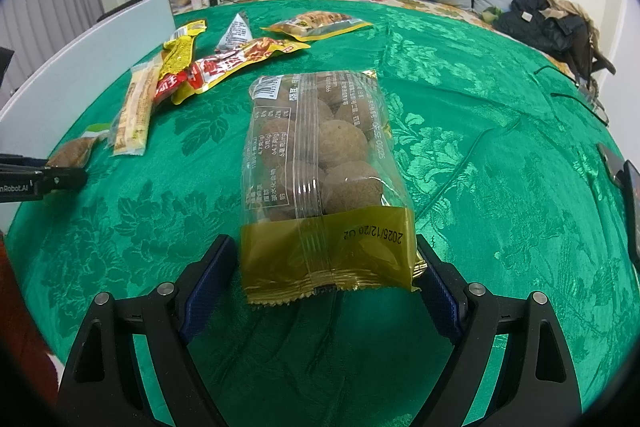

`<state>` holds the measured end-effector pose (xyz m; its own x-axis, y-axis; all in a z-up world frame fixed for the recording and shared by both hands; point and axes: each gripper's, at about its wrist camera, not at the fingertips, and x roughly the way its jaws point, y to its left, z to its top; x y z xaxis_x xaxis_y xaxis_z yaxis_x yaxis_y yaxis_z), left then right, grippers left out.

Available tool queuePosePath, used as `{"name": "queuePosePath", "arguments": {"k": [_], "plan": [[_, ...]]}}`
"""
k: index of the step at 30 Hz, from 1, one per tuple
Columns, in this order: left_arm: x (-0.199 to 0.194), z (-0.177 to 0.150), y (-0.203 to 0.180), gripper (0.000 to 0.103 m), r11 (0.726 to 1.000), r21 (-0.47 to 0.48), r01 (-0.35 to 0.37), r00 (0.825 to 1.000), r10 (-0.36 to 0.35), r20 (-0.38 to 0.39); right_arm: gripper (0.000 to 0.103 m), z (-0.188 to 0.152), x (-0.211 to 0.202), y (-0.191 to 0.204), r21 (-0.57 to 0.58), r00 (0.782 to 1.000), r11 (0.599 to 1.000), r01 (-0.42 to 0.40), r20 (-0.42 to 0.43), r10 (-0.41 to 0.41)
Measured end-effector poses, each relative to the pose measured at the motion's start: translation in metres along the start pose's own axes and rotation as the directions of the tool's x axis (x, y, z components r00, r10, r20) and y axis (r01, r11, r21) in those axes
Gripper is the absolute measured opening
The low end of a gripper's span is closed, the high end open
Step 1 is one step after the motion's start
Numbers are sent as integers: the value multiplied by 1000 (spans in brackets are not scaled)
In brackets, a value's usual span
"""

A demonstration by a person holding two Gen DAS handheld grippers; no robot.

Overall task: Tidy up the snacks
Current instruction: 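Carry both bags over the white box and open both tools to drop them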

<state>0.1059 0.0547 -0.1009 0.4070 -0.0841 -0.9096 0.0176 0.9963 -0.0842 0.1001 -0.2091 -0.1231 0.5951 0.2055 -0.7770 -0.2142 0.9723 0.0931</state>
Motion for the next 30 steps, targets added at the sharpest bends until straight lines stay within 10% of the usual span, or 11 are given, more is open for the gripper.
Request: {"name": "queuePosePath", "arguments": {"k": [6,12,15,19,25,30], "plan": [[-10,-11,12,38,998,-24,57,998,-57,26,88,27,-29,-34,234,991,963,-131,-6,136],[-36,-14,10,38,991,-17,130,989,-128,73,88,75,6,1,13,972,1000,-18,-232,20],[-57,-7,8,38,985,-9,173,979,-171,113,58,78,8,10,-60,964,996,60,-255,-74],[-89,5,19,38,972,-19,236,959,-229,167,54,82,-16,-5,60,976,998,34,-217,-20],[-145,26,75,38,952,-63,299,922,-271,275,55,125,-75,36,179,968,957,-229,-63,243],[-165,39,146,39,979,-129,159,939,-110,326,55,178,-100,146,101,869,864,-493,0,495]]}}
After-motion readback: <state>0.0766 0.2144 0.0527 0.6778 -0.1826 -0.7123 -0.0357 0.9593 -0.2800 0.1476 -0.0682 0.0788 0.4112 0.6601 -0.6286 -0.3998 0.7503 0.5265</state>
